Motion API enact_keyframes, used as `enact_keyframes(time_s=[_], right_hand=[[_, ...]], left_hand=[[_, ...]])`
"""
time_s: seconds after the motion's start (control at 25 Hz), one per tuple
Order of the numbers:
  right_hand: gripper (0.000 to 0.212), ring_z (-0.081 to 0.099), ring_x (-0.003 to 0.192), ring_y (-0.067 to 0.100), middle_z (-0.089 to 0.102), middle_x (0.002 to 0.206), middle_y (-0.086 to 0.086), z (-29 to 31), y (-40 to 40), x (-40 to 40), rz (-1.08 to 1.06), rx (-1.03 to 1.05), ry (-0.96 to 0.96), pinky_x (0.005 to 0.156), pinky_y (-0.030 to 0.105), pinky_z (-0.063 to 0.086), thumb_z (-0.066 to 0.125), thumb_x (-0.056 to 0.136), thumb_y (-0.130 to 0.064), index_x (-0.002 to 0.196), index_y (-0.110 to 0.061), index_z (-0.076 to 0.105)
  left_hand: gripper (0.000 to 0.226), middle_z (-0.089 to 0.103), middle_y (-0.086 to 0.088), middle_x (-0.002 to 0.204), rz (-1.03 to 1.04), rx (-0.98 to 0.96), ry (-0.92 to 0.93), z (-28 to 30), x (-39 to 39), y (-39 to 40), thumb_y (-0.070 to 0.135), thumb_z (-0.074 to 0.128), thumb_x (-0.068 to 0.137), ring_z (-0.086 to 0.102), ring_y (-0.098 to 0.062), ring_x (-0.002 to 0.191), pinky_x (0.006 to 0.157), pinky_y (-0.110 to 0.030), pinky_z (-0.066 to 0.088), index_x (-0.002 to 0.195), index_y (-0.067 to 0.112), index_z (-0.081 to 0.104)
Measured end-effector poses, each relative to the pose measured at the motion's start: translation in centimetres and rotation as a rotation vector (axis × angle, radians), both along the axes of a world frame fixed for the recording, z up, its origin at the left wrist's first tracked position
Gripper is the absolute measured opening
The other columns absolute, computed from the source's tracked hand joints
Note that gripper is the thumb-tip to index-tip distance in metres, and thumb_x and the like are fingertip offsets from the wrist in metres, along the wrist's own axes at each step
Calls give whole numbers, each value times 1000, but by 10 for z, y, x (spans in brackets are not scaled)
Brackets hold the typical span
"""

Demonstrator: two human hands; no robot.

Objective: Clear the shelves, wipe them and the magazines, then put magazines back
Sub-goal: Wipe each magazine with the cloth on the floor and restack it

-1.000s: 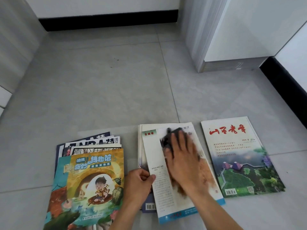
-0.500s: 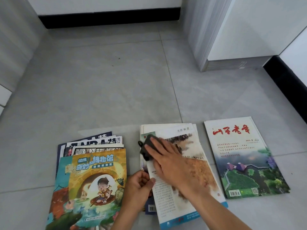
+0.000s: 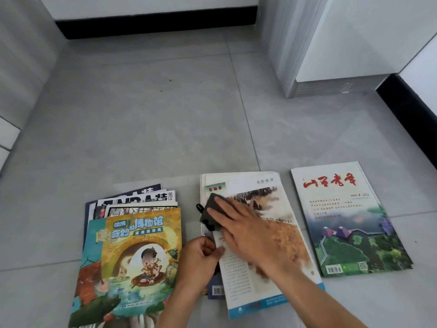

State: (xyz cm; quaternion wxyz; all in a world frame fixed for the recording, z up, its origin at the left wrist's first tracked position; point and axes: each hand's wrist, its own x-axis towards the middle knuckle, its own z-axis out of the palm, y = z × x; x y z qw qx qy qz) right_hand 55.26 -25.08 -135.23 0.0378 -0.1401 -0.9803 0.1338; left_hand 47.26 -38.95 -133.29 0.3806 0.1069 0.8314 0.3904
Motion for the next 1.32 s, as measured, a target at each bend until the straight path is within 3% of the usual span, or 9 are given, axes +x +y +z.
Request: enact_keyframes(time_s=[0.2,0.32,0.44,0.64,0.88,0.96,1.08,1.12,1.32], right_hand=[[54,31,147,34,25,163,3,-1,65,19,-714,-71,51,116,56,33,33,100,-36,153,-27,36],[54,25,150,29,21,165,1,-2,-5,16,-437,3,40,119,52,29,39,102,-30,155,-29,29],[53,35,145,27,32,161,-3,-6,-30,51,-124,56,63,112,52,39,39,97,-35,150,-34,37],[57,36,143,35,32,160,4,-11,2,95,-680,6,102,109,58,40,38,93,-31,149,-22,45],[65,37,144,27,35,160,-2,-14,-101,108,-140,63,85,111,48,31,50,84,-28,149,-30,43],[61,38,144,27,34,160,-3,-20,-67,138,-230,85,41,108,50,35,47,88,-29,149,-30,43],[55,36,143,30,31,160,-2,-15,-39,161,-770,-45,93,108,54,40,39,94,-32,147,-22,48],[55,37,142,33,32,159,1,-15,-52,154,-804,-25,113,109,53,39,39,94,-31,146,-20,49],[59,36,140,31,43,155,1,-9,-105,111,-418,31,64,112,47,26,44,85,-29,144,-28,49]], left_hand=[[16,70,1,69,-2,-14,0,3,2,-2,16,77,83,63,-10,59,55,-25,52,76,11,64],[16,68,-1,66,19,4,-18,3,2,-1,15,78,82,61,-11,55,54,-28,53,74,10,64],[16,66,-2,63,22,28,-25,2,2,-2,13,77,82,59,-13,55,57,-34,52,73,10,64],[15,69,1,69,5,6,-12,2,2,-4,14,76,84,63,-12,60,58,-28,53,75,12,64],[15,67,0,65,18,5,19,2,3,-3,15,76,83,60,-14,59,61,-32,53,72,15,66],[14,69,-1,69,6,8,2,1,3,-4,17,76,83,63,-14,61,65,-36,57,75,14,66],[15,70,-1,70,12,-7,4,3,4,-4,16,76,84,64,-14,60,63,-36,57,75,13,64],[15,70,-1,69,9,-7,6,3,4,-4,16,76,84,63,-14,60,62,-36,57,74,13,64],[16,68,-3,68,-2,4,30,4,7,-4,18,76,83,63,-18,62,65,-40,56,74,15,64]])
